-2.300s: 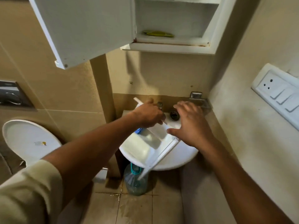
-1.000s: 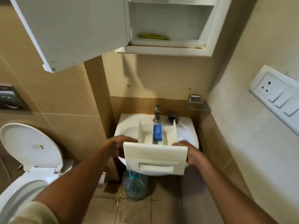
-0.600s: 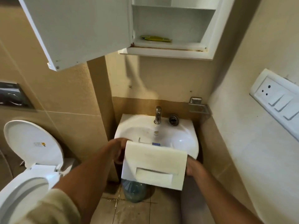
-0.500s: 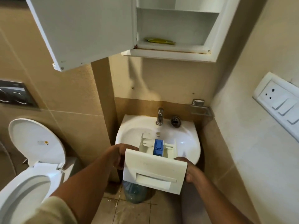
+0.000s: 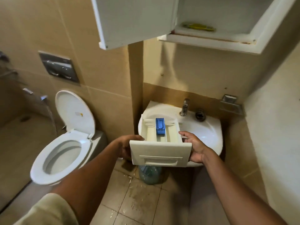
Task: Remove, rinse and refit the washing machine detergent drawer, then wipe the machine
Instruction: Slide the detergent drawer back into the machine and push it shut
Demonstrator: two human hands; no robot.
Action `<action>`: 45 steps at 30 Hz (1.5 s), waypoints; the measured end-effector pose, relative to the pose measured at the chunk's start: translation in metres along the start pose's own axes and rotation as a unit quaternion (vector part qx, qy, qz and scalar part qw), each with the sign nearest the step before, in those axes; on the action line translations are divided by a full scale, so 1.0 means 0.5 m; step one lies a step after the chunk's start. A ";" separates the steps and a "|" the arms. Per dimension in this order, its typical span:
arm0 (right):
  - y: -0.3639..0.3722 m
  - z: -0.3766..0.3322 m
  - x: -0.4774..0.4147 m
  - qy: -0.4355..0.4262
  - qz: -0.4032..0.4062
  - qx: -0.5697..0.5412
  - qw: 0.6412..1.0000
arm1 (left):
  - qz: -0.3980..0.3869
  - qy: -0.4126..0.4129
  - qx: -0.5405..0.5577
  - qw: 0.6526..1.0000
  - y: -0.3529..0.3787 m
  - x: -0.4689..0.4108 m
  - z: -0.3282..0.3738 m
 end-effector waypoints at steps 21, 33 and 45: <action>0.854 0.436 0.020 0.127 -0.261 0.292 0.911 | 0.287 0.056 0.347 0.891 -0.549 0.479 -0.754; 1.328 0.740 0.209 0.122 -0.378 0.428 0.811 | 0.397 0.078 0.458 0.791 -0.758 0.838 -1.151; 1.630 0.838 0.219 0.124 -0.452 0.450 0.760 | 0.434 0.087 0.542 0.714 -0.947 0.949 -1.277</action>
Point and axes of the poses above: each hand's wrist, its own x-axis away from the middle knuckle, its own y-axis out of the palm, z = x × y, the point moved 6 cm from there along -x, towards the middle knuckle, and after that the axes turned 1 degree about y, right-handed, at the moved point
